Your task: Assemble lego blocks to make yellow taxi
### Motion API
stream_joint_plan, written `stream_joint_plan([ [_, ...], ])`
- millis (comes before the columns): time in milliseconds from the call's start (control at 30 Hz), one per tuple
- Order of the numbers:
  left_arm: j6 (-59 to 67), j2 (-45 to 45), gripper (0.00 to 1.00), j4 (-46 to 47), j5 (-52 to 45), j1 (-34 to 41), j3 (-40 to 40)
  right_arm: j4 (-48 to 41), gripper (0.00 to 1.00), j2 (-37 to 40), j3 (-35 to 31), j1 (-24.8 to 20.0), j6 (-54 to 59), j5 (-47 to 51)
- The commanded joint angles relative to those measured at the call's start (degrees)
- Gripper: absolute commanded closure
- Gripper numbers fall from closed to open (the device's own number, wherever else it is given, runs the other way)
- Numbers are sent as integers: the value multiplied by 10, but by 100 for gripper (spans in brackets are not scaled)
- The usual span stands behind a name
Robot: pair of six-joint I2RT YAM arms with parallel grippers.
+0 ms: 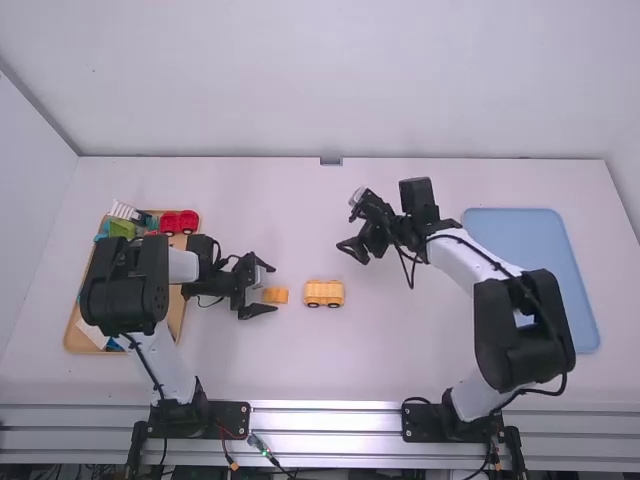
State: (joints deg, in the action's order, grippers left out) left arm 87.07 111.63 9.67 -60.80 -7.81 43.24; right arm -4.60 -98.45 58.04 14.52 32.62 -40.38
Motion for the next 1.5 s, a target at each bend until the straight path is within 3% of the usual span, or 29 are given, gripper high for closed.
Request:
stream_joint_plan([
  [0, 4, 9, 1, 5, 4, 2, 16, -14, 1, 17, -5, 7, 22, -9],
  [167, -16, 9, 1, 8, 18, 3, 25, 38, 1, 63, -61, 48, 1, 72],
  [267, 11, 9, 1, 13, 19, 7, 20, 109, 1, 107, -128, 58, -20, 97],
  [367, 52, 9, 1, 18, 31, 12, 10, 249, 1, 117, -217, 40, -43, 7],
  [500, 38, 12, 1, 13, 30, 12, 10, 343, 1, 93, -269, 4, -54, -111],
  [767, 33, 28, 1, 10, -1, 12, 9, 373, 1, -21, -276, -17, 67, -246],
  [967, 32, 28, 1, 8, 2, 12, 5, 368, 1, -32, -273, 3, 59, -163],
  [1067, 33, 28, 5, 8, 4, 12, 2, 368, 1, -32, -273, 16, 47, -134],
  [1167, 40, 28, 25, -2, 16, 12, -7, 373, 1, -32, -273, 23, 48, -134],
  [1467, 38, 28, 51, -36, 19, 11, -30, 373, 1, -32, -273, 8, 47, -138],
])
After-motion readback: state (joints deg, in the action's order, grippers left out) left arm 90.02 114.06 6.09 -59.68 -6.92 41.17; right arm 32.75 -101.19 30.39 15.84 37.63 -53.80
